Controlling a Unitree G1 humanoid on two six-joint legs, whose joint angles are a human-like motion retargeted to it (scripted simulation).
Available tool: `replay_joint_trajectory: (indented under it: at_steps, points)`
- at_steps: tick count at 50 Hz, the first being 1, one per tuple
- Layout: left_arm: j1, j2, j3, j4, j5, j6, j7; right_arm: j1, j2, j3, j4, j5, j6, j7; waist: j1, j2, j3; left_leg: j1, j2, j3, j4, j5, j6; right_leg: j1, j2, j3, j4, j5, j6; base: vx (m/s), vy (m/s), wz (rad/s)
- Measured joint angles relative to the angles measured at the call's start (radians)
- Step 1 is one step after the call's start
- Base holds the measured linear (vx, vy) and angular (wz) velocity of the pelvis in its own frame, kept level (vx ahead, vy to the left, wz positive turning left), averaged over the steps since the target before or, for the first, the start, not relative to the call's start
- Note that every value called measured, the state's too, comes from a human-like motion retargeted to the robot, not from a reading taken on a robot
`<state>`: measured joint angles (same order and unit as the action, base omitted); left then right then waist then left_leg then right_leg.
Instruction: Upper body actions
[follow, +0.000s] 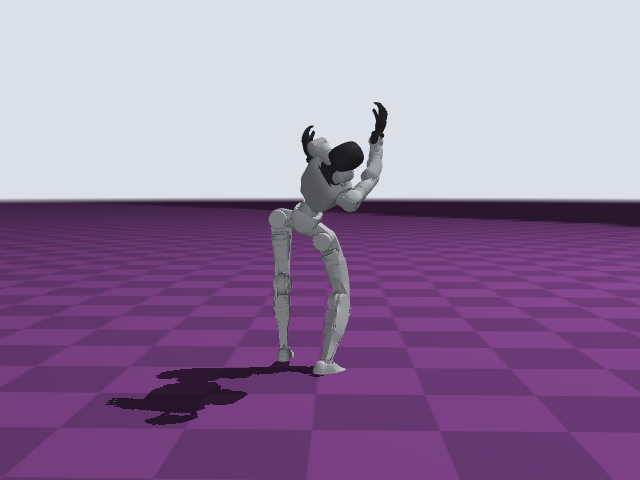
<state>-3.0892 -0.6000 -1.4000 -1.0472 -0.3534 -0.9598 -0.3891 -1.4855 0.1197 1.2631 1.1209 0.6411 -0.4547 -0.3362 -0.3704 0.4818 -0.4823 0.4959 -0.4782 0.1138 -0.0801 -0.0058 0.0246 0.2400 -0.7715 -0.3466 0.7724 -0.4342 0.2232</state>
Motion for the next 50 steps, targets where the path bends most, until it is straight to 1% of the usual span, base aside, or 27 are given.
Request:
replay_joint_trajectory:
  at_steps: [7, 12, 17, 20, 21, 23, 25, 28, 30, 33, 35, 37, 38, 40, 42, 43, 45, 48, 50]
  points:
    - [0.0, 0.0, 0.0, 0.0, 0.059, 0.039, 0.023, 0.084, -0.023, 0.024, 0.027, -0.032, 0.004, 0.03, -0.011, -0.001, 0.0, -0.037, 0.014, 0.021, -0.003, -0.002, 0.003, -0.051, 0.039, 0.014, -0.008, 0.008, -0.02, 0.03, 0.04, 0.01]
    - [0.0, 0.0, 0.0, 0.0, 0.133, 0.099, 0.036, 0.205, -0.05, 0.029, 0.018, -0.074, 0.001, 0.056, -0.042, -0.002, 0.002, -0.066, 0.037, 0.037, -0.003, -0.002, 0.003, -0.078, 0.079, 0.016, -0.03, 0.024, -0.035, 0.02, 0.02, 0.01]
    - [0.0, 0.0, 0.0, 0.0, 0.206, 0.166, 0.022, 0.392, -0.121, 0.05, -0.111, -0.16, -0.033, 0.091, -0.088, -0.003, 0.004, -0.078, 0.069, 0.049, -0.003, -0.001, 0.0, -0.075, 0.128, 0.005, -0.068, 0.048, -0.051, 0.07, -0.07, 0.0]
    - [0.0, 0.0, 0.0, 0.0, 0.212, 0.211, -0.003, 0.529, -0.21, 0.045, -0.239, -0.262, -0.063, 0.106, -0.119, -0.005, 0.018, -0.074, 0.096, 0.054, -0.003, -0.004, -0.003, -0.057, 0.166, -0.008, -0.101, 0.067, -0.06, 0.05, -0.11, -0.03]
    - [0.0, 0.0, 0.0, 0.0, 0.205, 0.214, -0.011, 0.569, -0.244, 0.038, -0.284, -0.298, -0.074, 0.104, -0.131, -0.005, 0.032, -0.073, 0.106, 0.056, -0.003, -0.005, -0.004, -0.051, 0.18, -0.013, -0.112, 0.073, -0.063, 0.04, -0.12, -0.03]
    - [0.0, 0.0, 0.0, 0.0, 0.186, 0.213, -0.02, 0.643, -0.316, 0.019, -0.376, -0.371, -0.1, 0.094, -0.162, -0.007, 0.071, -0.071, 0.126, 0.06, -0.003, -0.007, -0.006, -0.039, 0.208, -0.021, -0.137, 0.087, -0.07, 0.02, -0.13, -0.04]
    - [0.0, 0.0, 0.0, 0.0, 0.157, 0.199, -0.01, 0.714, -0.386, 0.001, -0.467, -0.443, -0.123, 0.08, -0.208, -0.009, 0.13, -0.065, 0.149, 0.069, -0.003, -0.01, -0.009, -0.024, 0.24, -0.026, -0.165, 0.103, -0.077, -0.01, -0.12, -0.15]
    - [0.0, 0.0, 0.0, 0.0, 0.119, 0.173, 0.035, 0.805, -0.478, -0.013, -0.599, -0.558, -0.146, 0.064, -0.32, -0.012, 0.273, -0.048, 0.201, 0.09, -0.004, -0.018, -0.016, 0.011, 0.313, -0.031, -0.229, 0.138, -0.091, -0.02, -0.12, -0.23]
    - [0.0, 0.0, 0.0, 0.0, 0.105, 0.184, 0.072, 0.856, -0.53, -0.018, -0.66, -0.631, -0.151, 0.065, -0.397, -0.014, 0.374, -0.043, 0.249, 0.106, -0.004, -0.024, -0.023, 0.037, 0.378, -0.036, -0.292, 0.172, -0.104, -0.02, -0.12, -0.15]
    - [0.0, 0.0, 0.0, 0.0, 0.128, 0.25, 0.094, 0.921, -0.595, -0.042, -0.696, -0.713, -0.14, 0.079, -0.464, -0.017, 0.471, -0.071, 0.319, 0.124, -0.003, -0.029, -0.034, 0.047, 0.475, -0.047, -0.4, 0.234, -0.123, -0.04, -0.13, 0.01]
    - [0.0, 0.0, 0.0, 0.0, 0.16, 0.333, 0.1, 0.973, -0.646, -0.063, -0.709, -0.768, -0.131, 0.096, -0.486, -0.019, 0.515, -0.099, 0.359, 0.135, -0.002, -0.03, -0.041, 0.047, 0.532, -0.051, -0.48, 0.28, -0.134, -0.09, -0.11, 0.0]
    - [0.0, 0.0, 0.0, 0.0, 0.196, 0.445, 0.105, 1.046, -0.696, -0.097, -0.702, -0.821, -0.12, 0.115, -0.485, -0.023, 0.522, -0.137, 0.39, 0.144, 0.0, -0.028, -0.046, 0.038, 0.579, -0.052, -0.556, 0.325, -0.144, -0.09, -0.1, -0.03]
    - [0.0, 0.0, 0.0, 0.0, 0.212, 0.505, 0.108, 1.09, -0.72, -0.117, -0.692, -0.849, -0.113, 0.124, -0.478, -0.025, 0.513, -0.158, 0.402, 0.149, 0.001, -0.027, -0.048, 0.03, 0.598, -0.052, -0.59, 0.345, -0.149, -0.07, -0.1, -0.04]
    - [0.0, 0.0, 0.0, 0.002, 0.233, 0.603, 0.11, 1.181, -0.753, -0.167, -0.648, -0.895, -0.089, 0.131, -0.455, -0.033, 0.485, -0.203, 0.419, 0.155, 0.003, -0.024, -0.051, 0.005, 0.625, -0.052, -0.643, 0.379, -0.157, -0.05, -0.12, -0.04]
    - [0.0, 0.0, 0.0, 0.088, 0.271, 0.693, 0.121, 1.301, -0.78, -0.229, -0.563, -0.941, -0.053, 0.128, -0.418, -0.037, 0.434, -0.241, 0.425, 0.159, 0.009, -0.022, -0.052, -0.016, 0.638, -0.05, -0.681, 0.405, -0.163, -0.03, -0.12, -0.04]
    - [0.0, 0.0, 0.0, 0.145, 0.296, 0.722, 0.129, 1.359, -0.789, -0.263, -0.513, -0.959, -0.037, 0.13, -0.394, -0.04, 0.407, -0.257, 0.427, 0.16, 0.012, -0.021, -0.052, -0.025, 0.642, -0.05, -0.693, 0.414, -0.165, -0.03, -0.12, -0.02]
    - [0.0, 0.0, 0.0, 0.276, 0.352, 0.755, 0.155, 1.469, -0.801, -0.331, -0.399, -0.988, 0.001, 0.149, -0.348, -0.044, 0.361, -0.284, 0.429, 0.163, 0.017, -0.019, -0.052, -0.045, 0.647, -0.049, -0.71, 0.427, -0.168, -0.05, -0.11, -0.02]
    - [0.0, 0.0, 0.0, 0.472, 0.46, 0.77, 0.202, 1.571, -0.814, -0.403, -0.236, -1.022, 0.07, 0.21, -0.302, -0.048, 0.327, -0.317, 0.432, 0.169, 0.02, -0.014, -0.052, -0.075, 0.651, -0.044, -0.72, 0.439, -0.172, -0.06, -0.11, -0.07]
    - [0.0, 0.0, 0.0, 0.613, 0.55, 0.781, 0.223, 1.598, -0.831, -0.413, -0.126, -1.085, 0.11, 0.251, -0.289, -0.048, 0.307, -0.329, 0.431, 0.174, 0.022, -0.013, -0.052, -0.088, 0.65, -0.038, -0.721, 0.442, -0.174, -0.04, -0.12, -0.11]
